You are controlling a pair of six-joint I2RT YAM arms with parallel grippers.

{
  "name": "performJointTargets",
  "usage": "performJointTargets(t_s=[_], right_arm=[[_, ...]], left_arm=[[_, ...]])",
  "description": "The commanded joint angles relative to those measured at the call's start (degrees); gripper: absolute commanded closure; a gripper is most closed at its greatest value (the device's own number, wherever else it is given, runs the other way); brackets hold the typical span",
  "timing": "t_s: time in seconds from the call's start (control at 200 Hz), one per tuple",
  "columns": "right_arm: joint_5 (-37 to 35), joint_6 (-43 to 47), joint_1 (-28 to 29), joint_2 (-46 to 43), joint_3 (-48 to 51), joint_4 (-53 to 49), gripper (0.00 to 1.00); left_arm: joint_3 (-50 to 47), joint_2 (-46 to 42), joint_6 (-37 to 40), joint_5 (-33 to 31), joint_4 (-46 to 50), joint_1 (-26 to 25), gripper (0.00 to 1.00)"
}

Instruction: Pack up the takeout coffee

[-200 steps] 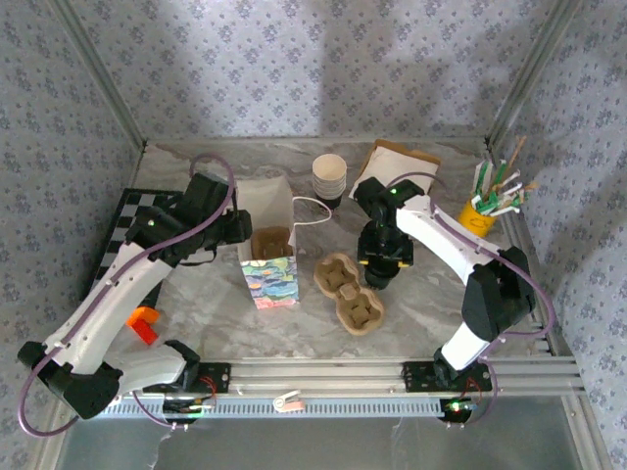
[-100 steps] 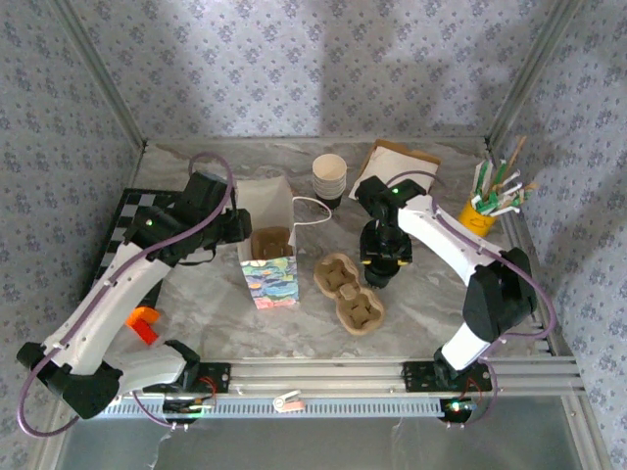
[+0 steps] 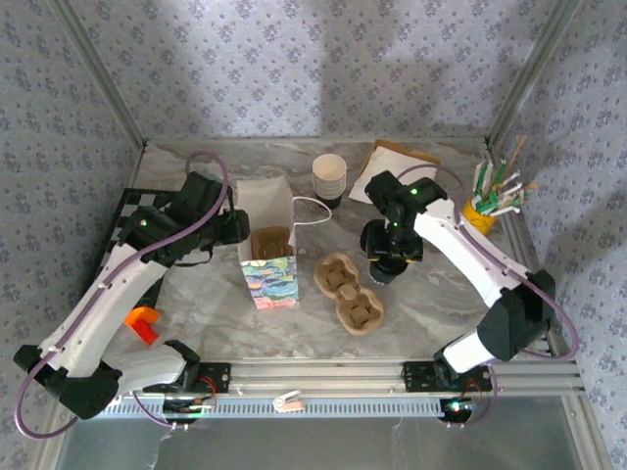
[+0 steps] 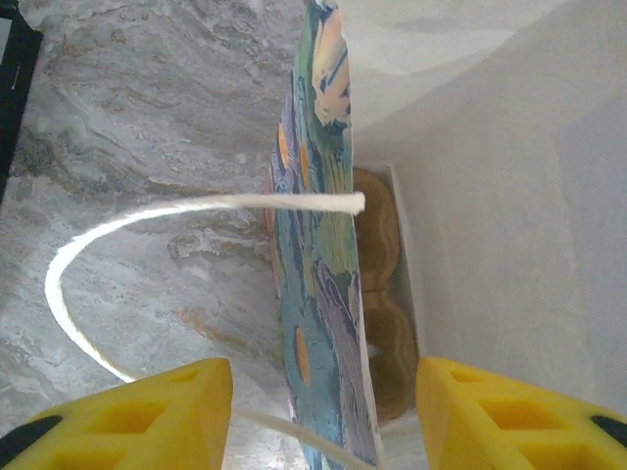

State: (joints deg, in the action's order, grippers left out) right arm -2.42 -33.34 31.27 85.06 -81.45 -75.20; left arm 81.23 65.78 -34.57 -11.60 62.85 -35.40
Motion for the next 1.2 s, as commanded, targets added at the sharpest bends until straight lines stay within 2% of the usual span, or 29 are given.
performJointTargets(t_s=[0.0, 0.29, 0.44, 0.69, 0.785, 0.85, 0.999, 1.194], right_arm=[[-1.2, 0.5, 0.4, -2.5, -3.2, -5.6, 0.32], [-0.6, 1.1, 1.9, -4.8, -9.2, -10.7, 0.32], [-0.1, 1.1, 3.8, -5.0, -11.4, -12.0, 0.32], [-0.1, 0.7, 7.1, -3.9, -17.0, -13.6, 0.33], [0.1, 0.4, 8.4, -3.3, -19.4, -13.9, 0.33], [0.0, 0.2, 9.5, -2.8, -21.3, -14.3, 0.33], [0.1, -0.2, 11.9, -1.6, -25.7, -14.7, 0.33], [0.5, -0.4, 14.0, -0.3, -30.7, -15.1, 0.33]], left_arm=[[2.0, -1.4, -0.8, -1.1, 3.0, -1.3, 0.48], [2.1, 0.7, -1.6, -2.8, 2.9, -3.8, 0.47], [2.4, 2.1, -1.3, -3.3, 2.3, -3.8, 0.53], [2.7, 2.8, -0.4, -3.8, 1.0, -3.8, 0.68], [3.1, 3.5, 0.0, -4.6, 1.0, -3.9, 0.77], [3.4, 3.9, 0.7, -4.4, 0.7, -3.7, 0.79], [4.4, 4.8, 2.1, -4.6, 0.9, -3.0, 0.92], [6.4, 5.1, 4.4, -4.6, 1.0, -2.5, 1.00]])
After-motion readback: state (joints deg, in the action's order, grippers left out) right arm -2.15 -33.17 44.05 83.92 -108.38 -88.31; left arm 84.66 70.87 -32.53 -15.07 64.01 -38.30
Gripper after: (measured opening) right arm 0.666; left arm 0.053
